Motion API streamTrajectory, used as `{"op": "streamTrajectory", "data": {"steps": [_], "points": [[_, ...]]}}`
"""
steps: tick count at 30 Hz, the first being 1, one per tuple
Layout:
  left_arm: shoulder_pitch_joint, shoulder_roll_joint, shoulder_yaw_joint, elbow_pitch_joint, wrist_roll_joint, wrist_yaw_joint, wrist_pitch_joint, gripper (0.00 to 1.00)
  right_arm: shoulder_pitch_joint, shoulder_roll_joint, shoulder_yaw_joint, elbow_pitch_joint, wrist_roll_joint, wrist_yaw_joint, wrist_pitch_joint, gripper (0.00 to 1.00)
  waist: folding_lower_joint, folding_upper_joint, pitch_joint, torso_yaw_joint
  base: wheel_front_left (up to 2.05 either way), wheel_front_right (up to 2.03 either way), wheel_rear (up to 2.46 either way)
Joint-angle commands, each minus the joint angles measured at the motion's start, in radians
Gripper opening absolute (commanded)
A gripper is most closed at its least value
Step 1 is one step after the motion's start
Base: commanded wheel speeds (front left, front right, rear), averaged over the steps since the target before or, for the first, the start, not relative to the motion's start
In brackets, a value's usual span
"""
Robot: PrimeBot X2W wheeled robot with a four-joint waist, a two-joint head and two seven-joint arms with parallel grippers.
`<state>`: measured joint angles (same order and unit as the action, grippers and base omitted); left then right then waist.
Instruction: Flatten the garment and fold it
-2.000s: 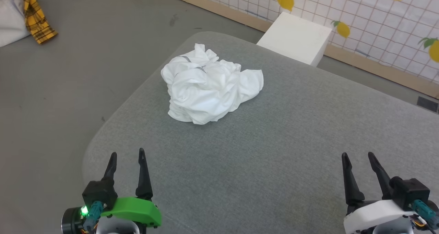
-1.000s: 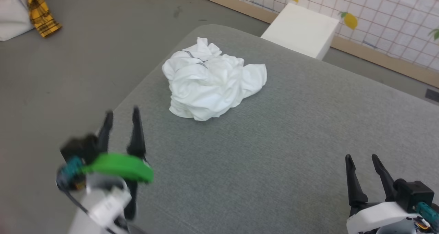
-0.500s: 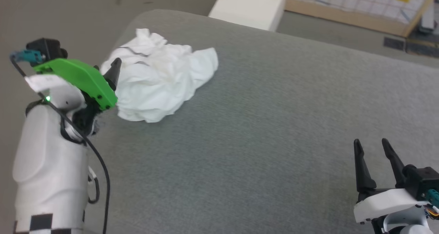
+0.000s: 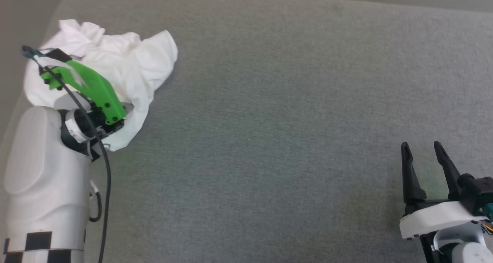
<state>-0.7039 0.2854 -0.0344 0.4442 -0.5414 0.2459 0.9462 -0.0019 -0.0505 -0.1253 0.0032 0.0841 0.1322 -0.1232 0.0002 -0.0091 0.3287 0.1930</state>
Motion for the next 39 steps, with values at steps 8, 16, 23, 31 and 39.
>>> {"op": "streamTrajectory", "data": {"steps": [8, 16, 23, 31, 39], "points": [[0.079, -0.044, -0.041, -0.049, -0.015, 0.062, 0.125, 1.00, -0.039, 0.000, -0.005, -0.010, -0.004, -0.002, -0.008, 1.00, -0.0002, 0.0088, 0.082, -0.059, 0.00, 0.00, 0.00], [0.112, -0.014, -0.045, -0.092, 0.027, 0.060, 0.028, 0.00, -0.045, 0.000, -0.007, 0.008, 0.001, -0.002, -0.020, 1.00, -0.0002, 0.0088, 0.081, -0.053, 0.00, 0.00, 0.00], [0.093, -0.006, -0.015, -0.105, 0.032, 0.015, -0.158, 0.00, -0.027, 0.000, -0.001, 0.037, 0.010, -0.002, -0.027, 1.00, -0.0002, 0.0088, 0.024, -0.025, 0.00, 0.00, 0.00], [0.012, -0.005, 0.012, -0.128, 0.015, -0.063, -0.340, 0.00, -0.011, 0.000, 0.025, 0.081, 0.032, -0.002, -0.040, 1.00, -0.0002, 0.0088, -0.065, 0.009, 0.00, 0.00, 0.00], [-0.173, 0.025, 0.007, -0.173, 0.032, -0.143, -0.483, 0.00, 0.003, 0.000, 0.043, 0.140, 0.058, -0.002, -0.062, 1.00, -0.0002, 0.0088, -0.156, 0.000, 0.00, 0.00, 0.00]]}}
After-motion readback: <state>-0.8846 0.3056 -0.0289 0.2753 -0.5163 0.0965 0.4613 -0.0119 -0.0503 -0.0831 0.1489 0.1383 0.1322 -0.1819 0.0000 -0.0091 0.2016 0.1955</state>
